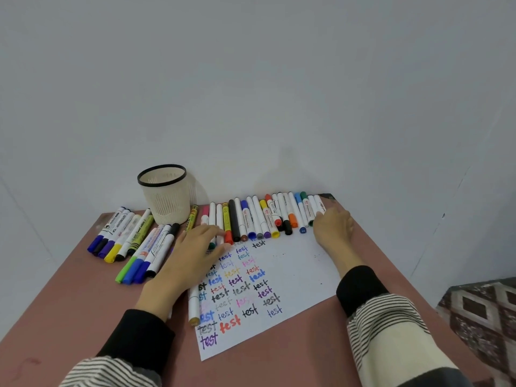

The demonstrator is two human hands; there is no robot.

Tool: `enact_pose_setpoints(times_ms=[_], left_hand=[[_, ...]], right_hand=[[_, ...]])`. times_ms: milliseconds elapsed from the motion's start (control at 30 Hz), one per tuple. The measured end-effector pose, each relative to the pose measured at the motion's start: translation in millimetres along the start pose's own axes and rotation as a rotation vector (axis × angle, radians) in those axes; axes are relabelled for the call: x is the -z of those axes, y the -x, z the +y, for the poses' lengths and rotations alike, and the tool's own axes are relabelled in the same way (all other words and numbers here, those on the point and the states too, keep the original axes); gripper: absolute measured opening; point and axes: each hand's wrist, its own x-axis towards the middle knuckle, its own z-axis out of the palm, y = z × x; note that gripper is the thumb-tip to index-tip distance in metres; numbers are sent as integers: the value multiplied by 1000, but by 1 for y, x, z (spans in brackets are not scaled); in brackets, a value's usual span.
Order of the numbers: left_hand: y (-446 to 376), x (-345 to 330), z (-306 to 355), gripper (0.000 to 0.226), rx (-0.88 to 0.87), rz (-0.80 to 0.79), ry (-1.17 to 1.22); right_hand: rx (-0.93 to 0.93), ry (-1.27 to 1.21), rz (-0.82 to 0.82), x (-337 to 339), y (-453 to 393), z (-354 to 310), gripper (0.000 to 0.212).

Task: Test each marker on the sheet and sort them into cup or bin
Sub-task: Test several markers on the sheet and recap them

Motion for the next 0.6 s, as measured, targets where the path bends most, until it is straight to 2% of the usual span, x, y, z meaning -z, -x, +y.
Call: enact_pose_setpoints(times_ms=[167, 267, 333, 467, 600], left_hand=[[1, 1, 1, 34, 8, 6, 10], [2, 4, 3, 33, 14, 47, 18], [2, 7, 5, 32, 21, 80, 24], [4, 11, 8, 28, 21, 124, 32], [6, 13, 8, 26, 17, 138, 37]], right_hand=[[-24, -225, 74, 1, -2, 2, 27], [30, -427, 140, 8, 2, -4, 24], [30, -658, 80, 16, 7, -11, 25], [-46, -984, -180, 30, 17, -20, 23], [-96, -1123, -198, 36, 20, -18, 19]])
